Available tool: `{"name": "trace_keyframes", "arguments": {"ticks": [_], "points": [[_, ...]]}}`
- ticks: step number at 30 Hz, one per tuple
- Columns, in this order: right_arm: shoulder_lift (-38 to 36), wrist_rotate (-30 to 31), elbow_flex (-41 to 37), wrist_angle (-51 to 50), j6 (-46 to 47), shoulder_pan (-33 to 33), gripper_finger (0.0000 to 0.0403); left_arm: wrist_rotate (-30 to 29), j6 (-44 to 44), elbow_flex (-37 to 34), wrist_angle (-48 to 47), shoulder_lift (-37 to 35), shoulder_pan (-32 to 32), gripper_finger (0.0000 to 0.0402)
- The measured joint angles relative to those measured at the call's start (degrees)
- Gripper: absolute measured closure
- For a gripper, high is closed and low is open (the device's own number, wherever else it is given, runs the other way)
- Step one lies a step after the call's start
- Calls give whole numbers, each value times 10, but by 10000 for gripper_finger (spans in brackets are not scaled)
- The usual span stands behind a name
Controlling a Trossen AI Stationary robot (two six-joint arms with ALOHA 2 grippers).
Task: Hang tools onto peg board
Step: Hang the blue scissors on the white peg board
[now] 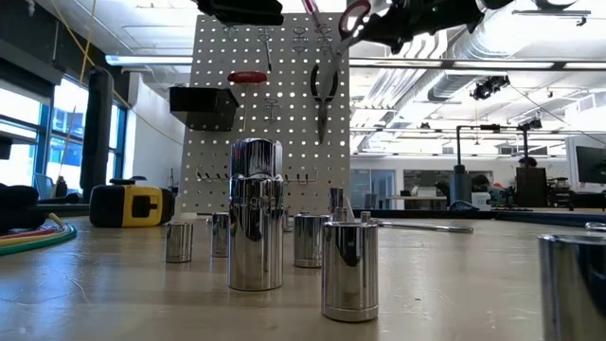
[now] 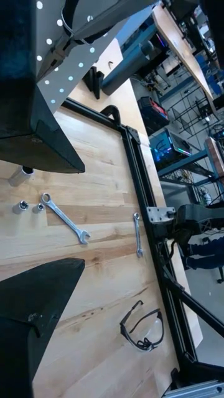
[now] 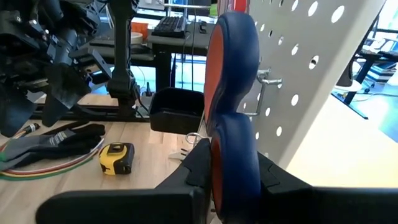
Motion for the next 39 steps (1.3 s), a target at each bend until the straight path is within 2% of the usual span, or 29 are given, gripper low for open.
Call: {"name": "trace_keyframes", "arguments": {"ticks": [29, 39], "points": [[35, 17, 0, -17, -7, 1, 370, 0, -4, 0, 4, 0, 0, 172], [23, 0, 0, 21, 9, 2, 370, 0, -5, 0, 1, 0, 0, 172]]}}
